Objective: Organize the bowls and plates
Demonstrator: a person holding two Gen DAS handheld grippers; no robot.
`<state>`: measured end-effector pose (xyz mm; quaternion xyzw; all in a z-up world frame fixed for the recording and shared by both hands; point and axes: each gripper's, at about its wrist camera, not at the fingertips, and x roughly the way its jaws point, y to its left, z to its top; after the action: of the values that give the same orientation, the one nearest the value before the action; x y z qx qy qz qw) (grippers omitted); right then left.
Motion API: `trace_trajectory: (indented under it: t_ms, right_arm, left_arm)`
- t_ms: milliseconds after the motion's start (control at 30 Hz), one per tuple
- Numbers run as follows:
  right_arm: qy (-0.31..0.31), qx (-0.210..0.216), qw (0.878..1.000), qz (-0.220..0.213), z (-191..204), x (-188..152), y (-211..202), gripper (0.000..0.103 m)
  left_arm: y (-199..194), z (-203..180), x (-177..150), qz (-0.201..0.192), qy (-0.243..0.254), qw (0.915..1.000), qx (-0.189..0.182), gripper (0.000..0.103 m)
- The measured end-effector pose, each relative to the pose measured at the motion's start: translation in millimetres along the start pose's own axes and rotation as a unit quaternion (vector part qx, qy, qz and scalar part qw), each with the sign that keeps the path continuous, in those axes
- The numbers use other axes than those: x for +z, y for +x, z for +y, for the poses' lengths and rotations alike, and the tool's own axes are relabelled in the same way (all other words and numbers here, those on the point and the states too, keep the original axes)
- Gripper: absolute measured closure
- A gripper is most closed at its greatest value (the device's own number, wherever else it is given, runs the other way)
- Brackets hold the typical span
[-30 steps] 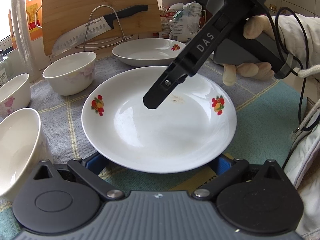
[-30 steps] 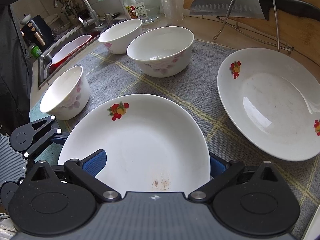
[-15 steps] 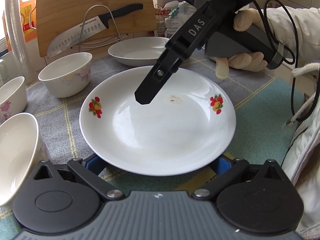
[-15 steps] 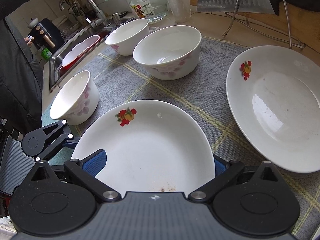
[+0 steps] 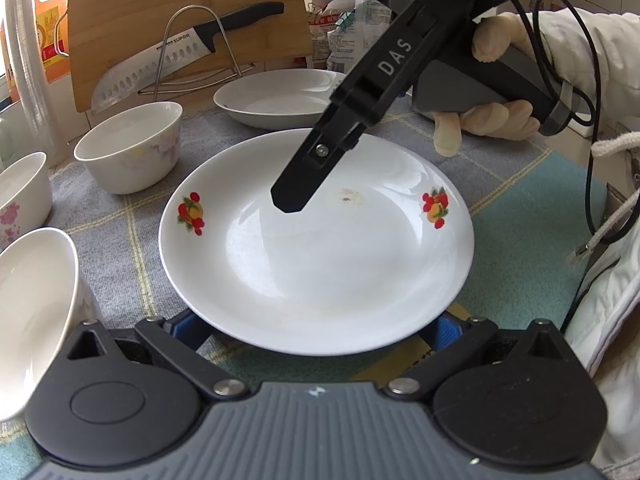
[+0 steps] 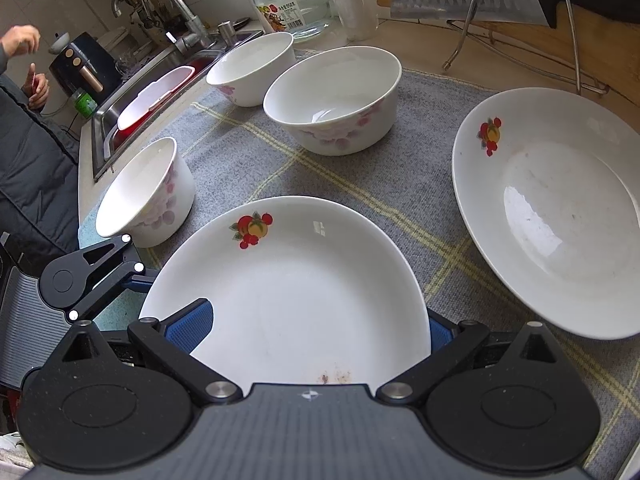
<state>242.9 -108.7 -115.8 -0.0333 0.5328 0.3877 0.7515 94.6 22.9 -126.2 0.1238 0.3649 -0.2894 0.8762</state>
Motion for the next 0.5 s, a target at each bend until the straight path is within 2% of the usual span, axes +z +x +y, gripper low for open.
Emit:
trace_trajectory:
  t_ms: [500]
  right_arm:
    - [0.002,-0.001,1.000,-0.006,12,-5,-12,0.000]
  left_arm:
    - [-8,-2,2,0.006,0.001,1.0000,0.003,0.001]
